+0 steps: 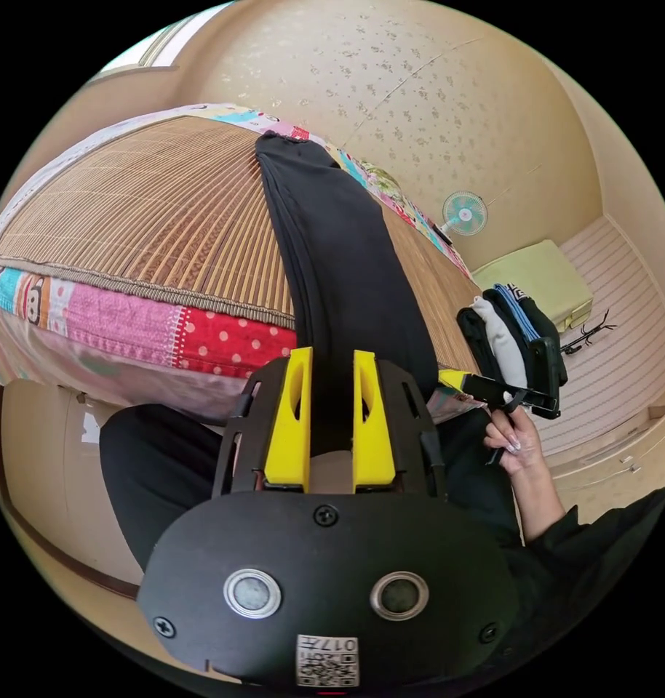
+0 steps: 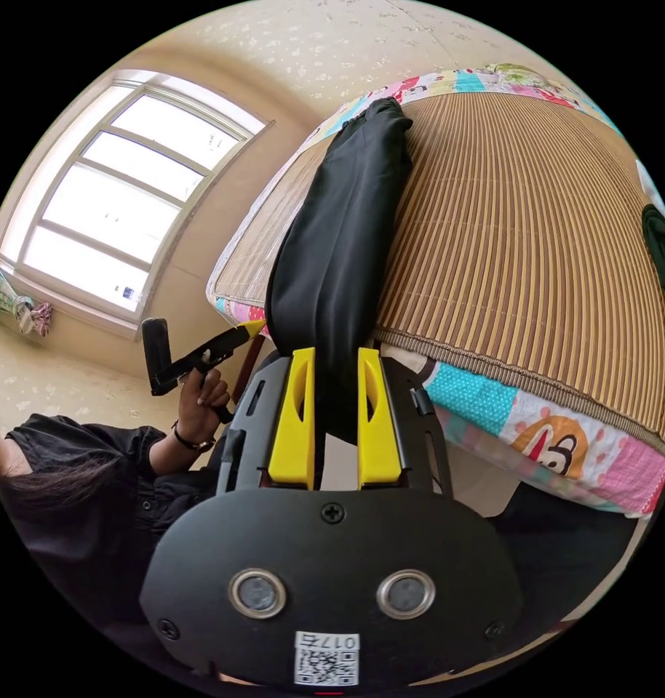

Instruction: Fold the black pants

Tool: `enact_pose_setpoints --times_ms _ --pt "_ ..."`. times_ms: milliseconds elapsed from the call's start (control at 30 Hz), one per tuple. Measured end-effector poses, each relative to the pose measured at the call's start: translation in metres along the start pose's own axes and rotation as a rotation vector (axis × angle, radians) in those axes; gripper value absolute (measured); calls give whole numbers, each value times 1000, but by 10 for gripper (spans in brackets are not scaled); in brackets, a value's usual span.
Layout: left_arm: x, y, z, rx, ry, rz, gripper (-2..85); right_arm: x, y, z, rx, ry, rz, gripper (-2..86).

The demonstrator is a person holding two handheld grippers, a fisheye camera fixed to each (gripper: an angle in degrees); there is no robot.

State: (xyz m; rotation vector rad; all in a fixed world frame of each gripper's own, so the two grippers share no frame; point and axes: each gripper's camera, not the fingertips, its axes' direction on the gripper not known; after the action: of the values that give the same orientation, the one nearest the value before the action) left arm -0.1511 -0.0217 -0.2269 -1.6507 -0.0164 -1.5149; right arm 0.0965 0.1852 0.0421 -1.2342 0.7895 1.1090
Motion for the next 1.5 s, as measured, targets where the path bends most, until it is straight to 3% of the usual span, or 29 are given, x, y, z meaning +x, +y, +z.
enact_pose_setpoints --times_ms 267,400,467,667,733,867,967,1167,1300,1400,1500 --pt "8 2 18 -32 -11 15 53 -9 -10 8 -12 82 -9 40" --pt "-3 -6 -16 -20 199 10 31 -36 -16 -7 -42 204 -158 20" --pt "-5 -6 -38 9 210 14 25 -50 -15 -18 -42 194 -218 18" --pt "-27 -3 -30 -82 150 -48 35 -51 -22 13 -252 205 -283 26" --pt "-35 -6 -39 -28 174 -69 47 -43 -30 10 -252 209 -253 38" --pt "-46 -37 -52 70 211 -48 82 -16 -58 -27 -54 105 -174 86" --pt "-46 -72 -22 -14 208 -31 110 25 -85 -32 35 -7 -42 103" --pt "-28 -68 4 -92 109 -43 51 47 -80 -13 -21 -151 6 50" --pt "-32 -41 -11 -154 294 -51 52 46 -39 -41 -30 -147 -37 48" --pt "-40 -37 -33 -49 308 -56 81 59 -28 -69 55 -143 -9 67" --pt "-47 -60 -41 34 324 -36 94 86 -44 -87 134 -275 53 104"
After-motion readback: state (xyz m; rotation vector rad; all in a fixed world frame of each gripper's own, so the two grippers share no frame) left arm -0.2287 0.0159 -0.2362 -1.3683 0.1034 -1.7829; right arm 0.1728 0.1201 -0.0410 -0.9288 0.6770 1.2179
